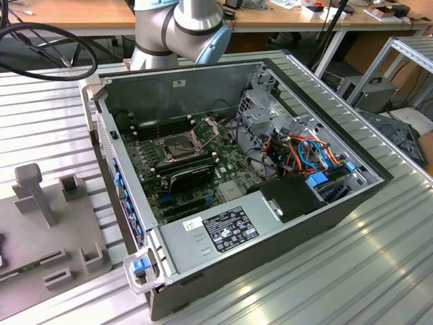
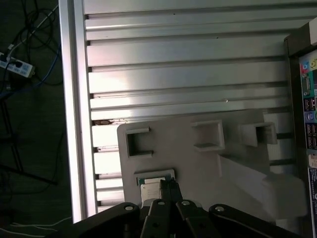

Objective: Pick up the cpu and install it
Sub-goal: 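Reach for the cpu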

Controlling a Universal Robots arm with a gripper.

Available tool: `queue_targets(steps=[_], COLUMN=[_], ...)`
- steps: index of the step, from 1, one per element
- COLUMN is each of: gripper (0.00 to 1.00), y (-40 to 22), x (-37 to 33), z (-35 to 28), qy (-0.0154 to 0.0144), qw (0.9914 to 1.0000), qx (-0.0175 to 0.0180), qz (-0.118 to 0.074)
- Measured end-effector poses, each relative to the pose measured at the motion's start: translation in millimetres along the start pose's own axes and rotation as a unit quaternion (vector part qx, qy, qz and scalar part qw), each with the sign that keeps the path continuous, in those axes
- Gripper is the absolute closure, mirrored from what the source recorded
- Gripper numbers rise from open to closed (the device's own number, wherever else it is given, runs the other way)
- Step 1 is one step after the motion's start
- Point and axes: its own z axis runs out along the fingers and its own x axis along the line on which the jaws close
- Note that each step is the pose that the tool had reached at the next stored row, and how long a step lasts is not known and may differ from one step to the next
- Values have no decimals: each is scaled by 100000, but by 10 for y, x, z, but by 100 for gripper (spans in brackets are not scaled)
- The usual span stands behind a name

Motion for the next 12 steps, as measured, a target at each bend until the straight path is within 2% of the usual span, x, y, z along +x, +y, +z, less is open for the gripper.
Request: queue_targets(steps=[12], gripper=[89], y=[-41], x=[47], z=[64], qy=[2], qw=[100000], qx=[3], qz=[-1])
